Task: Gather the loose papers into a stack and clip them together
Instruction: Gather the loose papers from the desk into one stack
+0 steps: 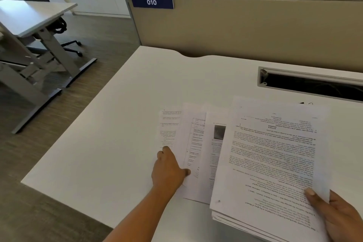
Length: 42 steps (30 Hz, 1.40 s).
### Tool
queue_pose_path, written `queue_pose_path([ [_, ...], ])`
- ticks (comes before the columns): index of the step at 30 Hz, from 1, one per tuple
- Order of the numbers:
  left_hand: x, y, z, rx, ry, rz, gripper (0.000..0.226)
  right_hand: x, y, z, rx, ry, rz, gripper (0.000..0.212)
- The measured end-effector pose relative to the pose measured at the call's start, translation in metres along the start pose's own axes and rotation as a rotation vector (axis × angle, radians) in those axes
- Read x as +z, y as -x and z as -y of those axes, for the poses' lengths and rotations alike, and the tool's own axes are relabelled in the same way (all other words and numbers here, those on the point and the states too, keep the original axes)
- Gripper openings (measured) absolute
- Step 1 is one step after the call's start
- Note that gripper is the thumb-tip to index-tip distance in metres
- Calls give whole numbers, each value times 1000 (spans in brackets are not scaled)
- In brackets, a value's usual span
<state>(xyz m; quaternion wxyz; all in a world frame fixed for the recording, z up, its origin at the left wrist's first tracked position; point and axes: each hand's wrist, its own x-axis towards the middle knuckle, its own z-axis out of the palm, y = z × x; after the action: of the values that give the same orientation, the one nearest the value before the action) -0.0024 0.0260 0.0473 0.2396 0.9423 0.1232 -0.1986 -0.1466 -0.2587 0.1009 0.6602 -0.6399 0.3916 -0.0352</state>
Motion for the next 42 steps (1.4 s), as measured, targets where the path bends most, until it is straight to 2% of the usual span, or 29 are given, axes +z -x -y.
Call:
queue_pose_path([
  [1,-2,1,-1,7,43,-16,78,2,1,2,-4,10,16,17],
  [3,-4,1,-3,21,135,-27,73,2,2,3,-2,40,36,71],
  [4,-4,-1,-4,21,180,-24,68,-1,-2,-1,-8,51,10,89],
  [5,-5,-3,-5,11,216,-17,59,-2,-4,-2,-22,59,-13,90],
  [6,-6,-6,-7,13,240,-13,47,-2,-6,-4,-37,64,-13,74],
  [8,-9,-13,-10,38,285,-6,18,-3,-3,-1,-26,25,-22,18],
  [9,-12,-16,-11,54,308,-1,23,-4,-4,-1,-17,48,-7,7],
  [10,-15,-18,-13,78,314,-4,33,-5,-6,-2,-20,44,16,12],
  [12,-25,-20,-14,105,332,-3,37,-7,-8,-4,-8,55,-10,7],
  [13,-31,-18,-15,114,349,-3,36,-10,-10,-6,25,60,10,19],
  [15,-48,-14,-10,127,387,-17,31,-23,-22,-23,46,68,33,60],
  [16,-57,-12,-6,132,398,-34,28,-32,-33,-35,53,88,16,73],
  [20,-93,-1,15,139,424,-176,21,-22,-15,-14,8,160,-17,87],
  [22,-111,8,23,135,452,-238,20,-13,-10,-3,-26,131,3,75],
  [24,-127,19,28,141,509,-282,25,-12,-6,2,-45,56,-12,34],
  [25,-134,24,32,147,553,-302,25,-12,-8,0,-35,55,-14,21],
  [28,-150,36,37,143,696,-316,23,-9,-5,-11,-9,44,-21,20],
  [32,-149,47,29,155,825,-266,19,-6,-9,-16,-26,-6,16,30],
  [34,-144,53,20,197,885,-223,18,-3,-11,-16,-29,-7,34,21],
  [42,-92,73,-33,212,1052,85,17,11,-2,-1,-35,23,90,13],
])
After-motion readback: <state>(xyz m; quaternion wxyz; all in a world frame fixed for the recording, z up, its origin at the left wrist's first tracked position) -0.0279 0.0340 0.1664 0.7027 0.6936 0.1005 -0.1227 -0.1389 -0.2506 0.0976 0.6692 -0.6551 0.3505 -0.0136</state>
